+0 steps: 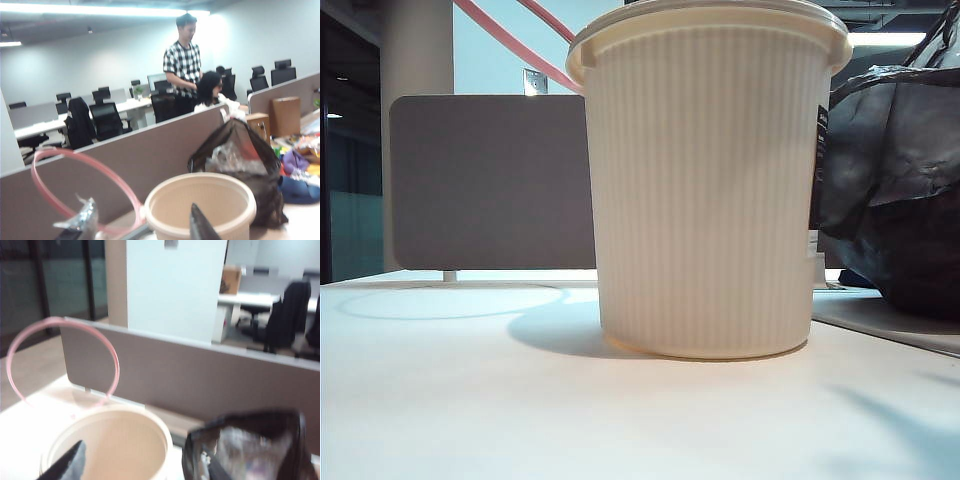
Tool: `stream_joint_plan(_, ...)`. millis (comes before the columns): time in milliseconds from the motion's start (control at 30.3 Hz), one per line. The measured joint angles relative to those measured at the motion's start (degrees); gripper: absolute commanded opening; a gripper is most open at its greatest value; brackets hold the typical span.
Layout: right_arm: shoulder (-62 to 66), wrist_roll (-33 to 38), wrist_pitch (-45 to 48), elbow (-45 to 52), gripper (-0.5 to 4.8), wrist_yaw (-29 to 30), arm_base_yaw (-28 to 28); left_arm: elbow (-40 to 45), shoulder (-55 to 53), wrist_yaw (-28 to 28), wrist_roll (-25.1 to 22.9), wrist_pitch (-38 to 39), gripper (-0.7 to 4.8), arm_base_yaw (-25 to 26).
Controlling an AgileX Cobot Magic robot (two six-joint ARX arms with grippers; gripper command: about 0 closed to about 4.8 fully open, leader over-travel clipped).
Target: Open the ring lid of the trash can, pull out the black garbage bag inside, and place it on the table.
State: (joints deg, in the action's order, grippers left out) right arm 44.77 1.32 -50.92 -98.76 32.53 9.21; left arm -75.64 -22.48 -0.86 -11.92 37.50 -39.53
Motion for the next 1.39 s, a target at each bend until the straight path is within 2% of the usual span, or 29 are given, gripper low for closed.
stream_joint_plan(297, -10.43, 0.37, 2.54, 18.12, 2.73, -1.05, -3.15, 0.26, 3.28, -0.5, 0.02, 13.84, 2.38, -0.07)
stream_joint_plan(363, -12.79, 1.16, 4.33, 22.73, 2.73, -0.92, -3.48, 0.61, 3.26, -2.49, 0.07, 16.35, 2.38, -0.07)
stream_joint_plan(495, -18.82, 1.84, 7.5, 30.25, 2.73, -0.81, -4.02, 4.04, 4.09, -8.46, 0.13, 16.35, 2.38, -0.07)
stream_joint_plan(660, -25.7, 3.19, 13.46, 39.04, 2.65, -0.61, -5.29, 12.37, 7.13, -11.3, 1.09, 11.98, 2.38, -0.07)
stream_joint_plan(759, -28.87, 4.17, 14.1, 42.62, 2.44, -0.83, -5.92, 17.64, 8.94, -11.72, 2.21, 8.15, 2.37, -0.07)
stream_joint_plan(989, -33.42, 4.46, 15.56, 50.86, 2.42, -0.83, -8.41, 27.98, 10.45, -11.8, 5.84, -1.51, 2.33, -0.07)
stream_joint_plan(1154, -33.97, 4.5, 15.87, 55.56, 2.41, -0.92, -10.03, 35.04, 10.45, -11.78, 8.07, -8.46, 1.11, -0.07)
stream_joint_plan(1385, -33.97, 4.83, 18.6, 61.13, 2.41, -2.93, -12.48, 43.47, 10.47, -11.78, 12.76, -17.88, 1.11, -0.04)
